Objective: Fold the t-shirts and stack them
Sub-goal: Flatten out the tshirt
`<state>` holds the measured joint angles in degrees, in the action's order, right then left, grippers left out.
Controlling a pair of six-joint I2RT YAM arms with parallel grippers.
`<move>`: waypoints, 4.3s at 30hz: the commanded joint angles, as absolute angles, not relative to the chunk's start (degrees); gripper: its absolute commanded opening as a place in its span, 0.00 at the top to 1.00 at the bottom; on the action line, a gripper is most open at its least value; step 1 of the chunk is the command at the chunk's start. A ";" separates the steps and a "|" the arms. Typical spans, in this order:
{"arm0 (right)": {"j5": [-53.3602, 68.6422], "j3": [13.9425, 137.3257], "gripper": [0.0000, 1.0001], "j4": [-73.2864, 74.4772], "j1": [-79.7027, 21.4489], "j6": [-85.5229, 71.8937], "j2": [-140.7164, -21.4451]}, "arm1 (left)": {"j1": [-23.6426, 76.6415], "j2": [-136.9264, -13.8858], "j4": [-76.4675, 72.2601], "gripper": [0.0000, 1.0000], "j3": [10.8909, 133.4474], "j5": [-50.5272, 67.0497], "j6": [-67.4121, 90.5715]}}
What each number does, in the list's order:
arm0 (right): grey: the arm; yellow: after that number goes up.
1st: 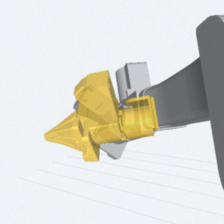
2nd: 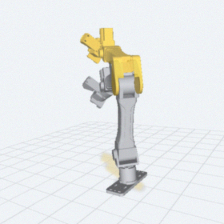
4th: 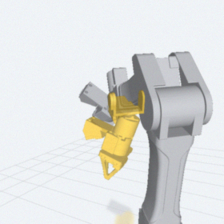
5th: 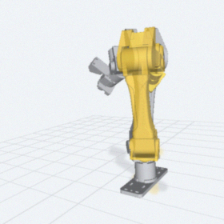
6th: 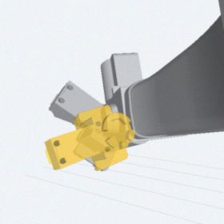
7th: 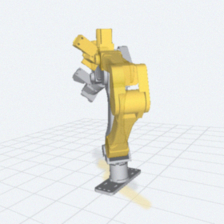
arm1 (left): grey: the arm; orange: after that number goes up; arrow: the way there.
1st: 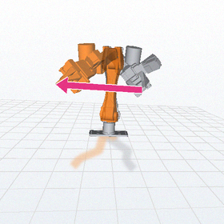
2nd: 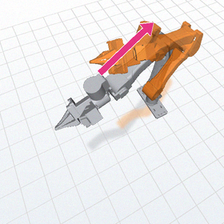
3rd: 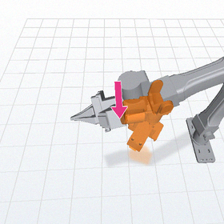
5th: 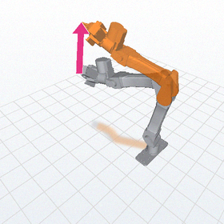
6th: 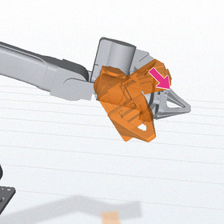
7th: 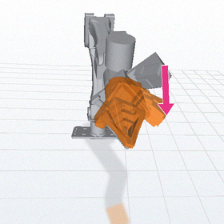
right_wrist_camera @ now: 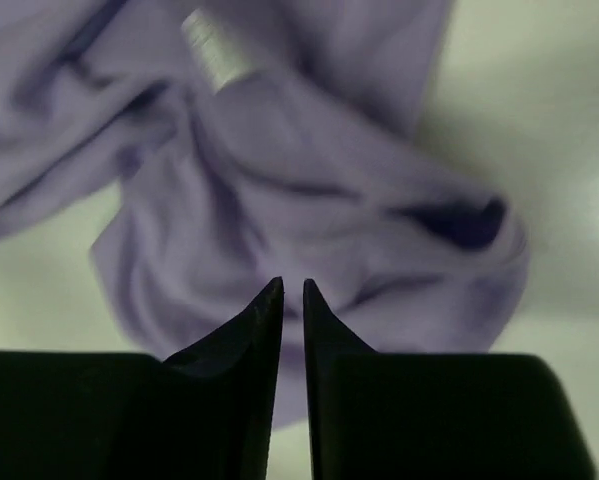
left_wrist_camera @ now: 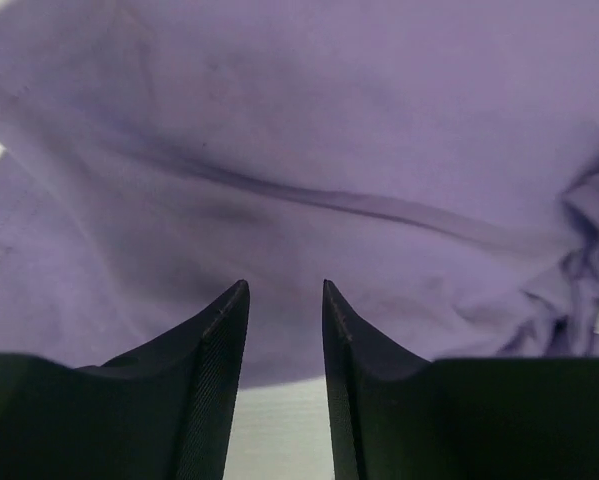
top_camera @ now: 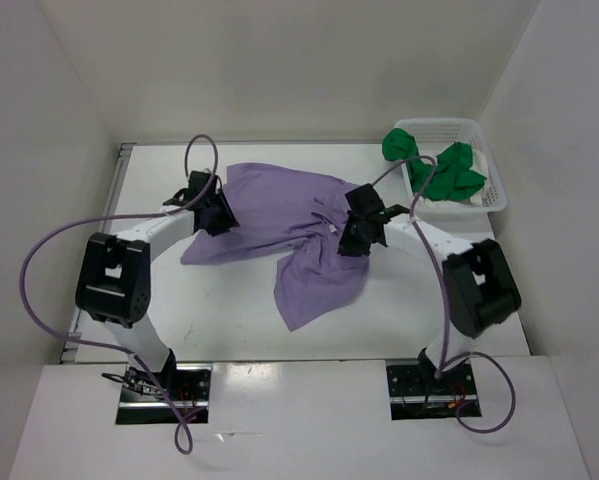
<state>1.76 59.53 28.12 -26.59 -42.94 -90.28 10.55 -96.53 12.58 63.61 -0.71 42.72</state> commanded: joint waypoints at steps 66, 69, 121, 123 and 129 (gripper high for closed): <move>-9.05 61.87 0.91 20.28 -20.75 -45.18 -96.78 | -8.17 -79.01 26.17 0.88 61.44 20.74 53.88; -9.05 59.60 0.91 23.99 -18.02 -43.69 -89.75 | -8.78 -76.65 27.33 0.65 56.18 23.12 53.35; -0.09 61.54 0.96 32.53 -12.83 -36.65 -69.52 | -6.50 -75.75 24.80 1.00 72.88 18.63 46.05; 1.66 60.30 0.96 31.38 -12.83 -36.65 -72.59 | -7.29 -81.36 22.16 1.00 70.40 18.02 45.36; -0.78 59.76 0.96 27.87 -12.83 -36.12 -80.31 | -7.29 -103.95 19.25 1.00 79.96 13.97 42.98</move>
<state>0.73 59.59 30.68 -13.23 -37.36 -77.95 -6.96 -97.10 21.17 75.92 15.53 44.95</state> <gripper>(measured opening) 0.048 0.008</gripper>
